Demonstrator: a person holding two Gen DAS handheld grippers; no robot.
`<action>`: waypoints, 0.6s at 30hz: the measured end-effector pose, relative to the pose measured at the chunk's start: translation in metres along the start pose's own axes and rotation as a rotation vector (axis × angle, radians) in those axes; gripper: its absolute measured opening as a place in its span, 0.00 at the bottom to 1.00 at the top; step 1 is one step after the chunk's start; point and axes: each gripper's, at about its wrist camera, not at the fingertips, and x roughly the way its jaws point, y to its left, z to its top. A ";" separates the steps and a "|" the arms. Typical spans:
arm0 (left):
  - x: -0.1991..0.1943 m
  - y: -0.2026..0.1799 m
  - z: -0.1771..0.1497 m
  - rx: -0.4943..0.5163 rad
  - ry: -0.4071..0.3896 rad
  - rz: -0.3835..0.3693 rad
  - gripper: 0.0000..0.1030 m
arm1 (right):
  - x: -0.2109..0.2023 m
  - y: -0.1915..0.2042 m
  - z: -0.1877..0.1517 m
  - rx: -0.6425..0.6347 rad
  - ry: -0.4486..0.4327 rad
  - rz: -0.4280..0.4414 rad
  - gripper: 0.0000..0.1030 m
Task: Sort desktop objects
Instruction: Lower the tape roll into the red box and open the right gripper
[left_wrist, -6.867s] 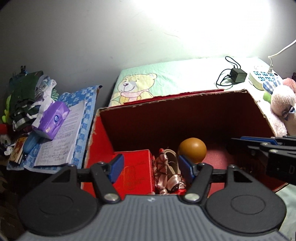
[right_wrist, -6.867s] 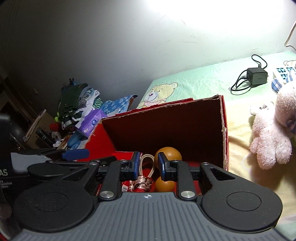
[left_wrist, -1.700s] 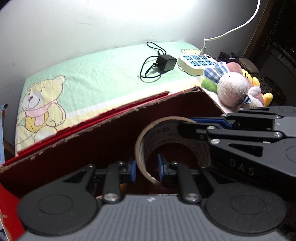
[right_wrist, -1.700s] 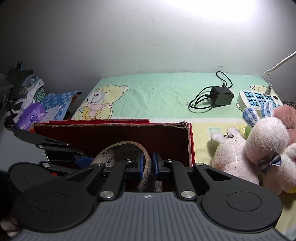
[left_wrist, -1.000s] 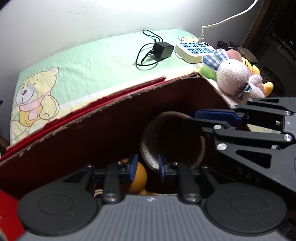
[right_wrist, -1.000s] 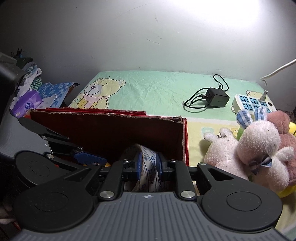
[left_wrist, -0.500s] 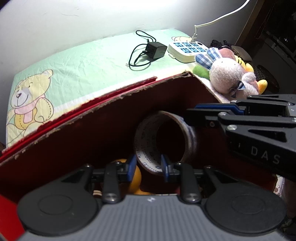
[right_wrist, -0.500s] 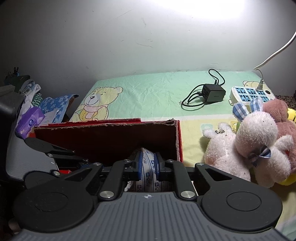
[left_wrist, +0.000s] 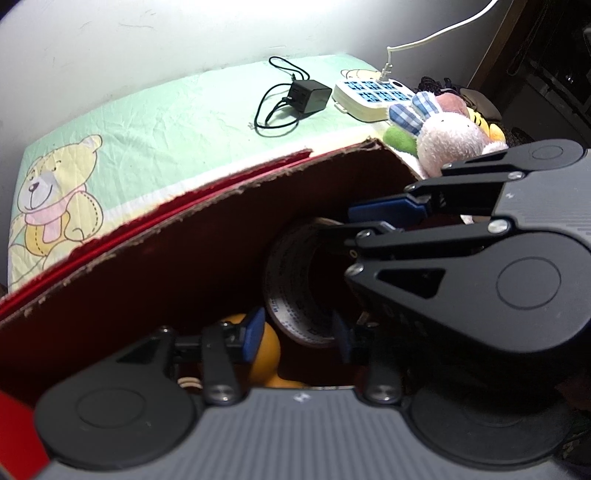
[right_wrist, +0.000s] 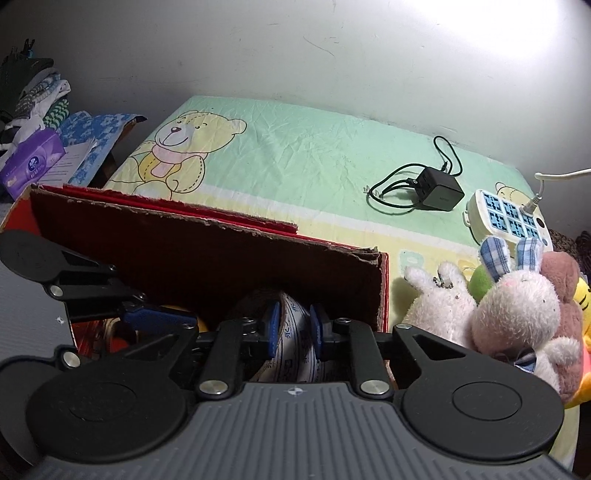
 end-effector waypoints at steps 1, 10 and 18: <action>0.000 0.000 0.000 0.001 -0.001 0.000 0.40 | -0.001 -0.001 0.000 0.001 0.004 0.002 0.15; -0.008 0.005 0.001 -0.027 -0.043 -0.018 0.46 | -0.014 -0.016 -0.009 0.084 0.008 0.107 0.09; -0.006 0.003 0.000 -0.025 -0.032 -0.023 0.52 | -0.023 -0.019 -0.004 0.119 -0.028 0.082 0.24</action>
